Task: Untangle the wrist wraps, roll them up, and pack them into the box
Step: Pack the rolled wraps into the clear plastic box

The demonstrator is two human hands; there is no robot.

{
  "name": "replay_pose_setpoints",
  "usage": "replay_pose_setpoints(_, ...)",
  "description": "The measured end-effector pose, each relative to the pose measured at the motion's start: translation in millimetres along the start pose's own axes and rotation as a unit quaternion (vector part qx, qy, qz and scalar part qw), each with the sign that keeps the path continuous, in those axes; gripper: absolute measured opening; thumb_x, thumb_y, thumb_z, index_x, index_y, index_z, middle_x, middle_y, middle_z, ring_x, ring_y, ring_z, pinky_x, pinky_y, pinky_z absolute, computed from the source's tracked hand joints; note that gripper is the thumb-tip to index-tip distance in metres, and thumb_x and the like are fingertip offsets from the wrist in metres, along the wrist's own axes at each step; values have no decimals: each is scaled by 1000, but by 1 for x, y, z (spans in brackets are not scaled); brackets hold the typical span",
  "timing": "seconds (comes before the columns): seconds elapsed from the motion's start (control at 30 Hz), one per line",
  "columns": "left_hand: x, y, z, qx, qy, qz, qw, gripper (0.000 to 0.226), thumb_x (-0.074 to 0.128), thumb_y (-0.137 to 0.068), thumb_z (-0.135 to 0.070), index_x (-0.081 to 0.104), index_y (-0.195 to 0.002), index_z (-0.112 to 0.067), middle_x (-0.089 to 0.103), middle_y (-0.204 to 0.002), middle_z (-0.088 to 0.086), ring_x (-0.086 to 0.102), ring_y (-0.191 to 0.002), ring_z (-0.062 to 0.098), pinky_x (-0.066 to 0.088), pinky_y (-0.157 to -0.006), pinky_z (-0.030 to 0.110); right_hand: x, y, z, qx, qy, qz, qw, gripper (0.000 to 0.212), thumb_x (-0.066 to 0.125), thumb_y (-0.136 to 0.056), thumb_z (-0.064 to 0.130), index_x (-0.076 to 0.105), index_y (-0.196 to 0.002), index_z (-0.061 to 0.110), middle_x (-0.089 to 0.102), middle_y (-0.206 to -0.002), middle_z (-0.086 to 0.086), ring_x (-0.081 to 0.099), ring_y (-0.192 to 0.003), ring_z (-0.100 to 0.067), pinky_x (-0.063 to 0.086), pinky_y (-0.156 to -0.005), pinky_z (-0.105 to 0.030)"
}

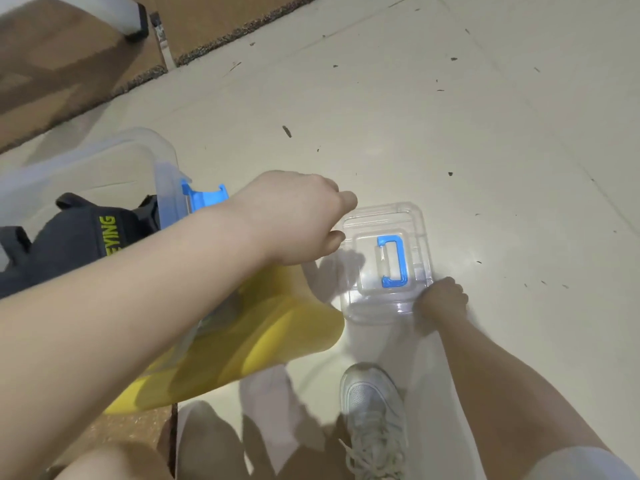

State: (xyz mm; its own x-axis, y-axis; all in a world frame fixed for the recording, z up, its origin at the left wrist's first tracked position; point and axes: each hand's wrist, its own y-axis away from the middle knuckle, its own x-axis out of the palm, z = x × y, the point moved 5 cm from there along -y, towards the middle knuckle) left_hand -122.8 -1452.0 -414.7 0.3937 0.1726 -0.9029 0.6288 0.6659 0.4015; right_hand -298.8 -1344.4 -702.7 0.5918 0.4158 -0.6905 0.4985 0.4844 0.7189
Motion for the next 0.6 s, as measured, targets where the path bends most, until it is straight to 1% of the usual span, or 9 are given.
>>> replay_pose_setpoints(0.07,2,-1,-2,0,4,4,1000,40,37,-97,-41,43,-131,-22,54,-117,-1,57,-98,26,37,-66,30,-6,-1,4,-6,-19,-17,1000,54,68,-77,14,39,-122,5,44,-121,-8,50,-112,-26,42,-87,-28)
replay_pose_setpoints(0.1,2,0,-3,-3,6,8,1000,40,37,-97,-41,42,-132,-22,54,-118,-1,57,-98,26,37,-66,30,-8,-1,9,-14,-63,-14,998,45,61,-82,8,38,-121,3,48,-121,-11,53,-111,-31,43,-86,-33)
replay_pose_setpoints(0.17,-2,2,-4,-7,14,10,1000,40,37,-97,-40,42,-132,-22,54,-119,-1,57,-100,25,38,-66,31,-25,10,15,-23,-142,-63,988,28,44,-88,0,37,-115,2,55,-117,-17,55,-106,-36,42,-80,-38)
replay_pose_setpoints(0.27,-17,15,-3,-5,89,-14,996,41,39,-97,-39,42,-135,-26,54,-124,-5,55,-107,21,47,-77,34,-65,38,14,-23,-209,-130,969,33,35,-89,-2,37,-121,5,57,-115,-13,54,-105,-34,37,-76,-34)
replay_pose_setpoints(0.37,-36,43,3,-3,237,-68,969,40,44,-96,-35,46,-135,-26,56,-127,-10,52,-114,14,47,-89,36,-114,62,10,-70,-316,-192,927,39,35,-92,2,37,-131,7,60,-115,-12,56,-101,-31,37,-78,-33)
replay_pose_setpoints(0.43,-42,65,10,-13,270,-118,956,38,43,-96,-33,51,-131,-22,58,-125,-7,53,-114,16,47,-89,37,-143,84,18,-134,-419,-178,880,33,36,-95,9,43,-128,12,61,-108,-9,56,-86,-24,43,-73,-34)
replay_pose_setpoints(0.5,-47,92,13,-20,286,-180,941,41,37,-92,-35,60,-122,-16,64,-115,-2,58,-106,21,50,-83,40,-167,116,39,-213,-478,-122,843,29,36,-98,10,47,-123,18,59,-96,1,53,-75,-13,45,-61,-21)
replay_pose_setpoints(0.53,-51,109,14,-16,284,-223,932,43,36,-89,-35,65,-113,-14,67,-104,0,61,-97,22,52,-75,41,-178,137,55,-257,-472,-90,839,28,35,-99,10,49,-122,19,58,-94,4,53,-76,-12,44,-57,-15)
replay_pose_setpoints(0.6,-61,151,16,-14,257,-336,906,35,39,-86,-28,69,-93,-11,65,-81,2,59,-78,20,52,-55,37,-195,179,86,-338,-423,-49,839,28,34,-101,12,52,-121,20,58,-99,4,53,-81,-13,41,-55,-13)
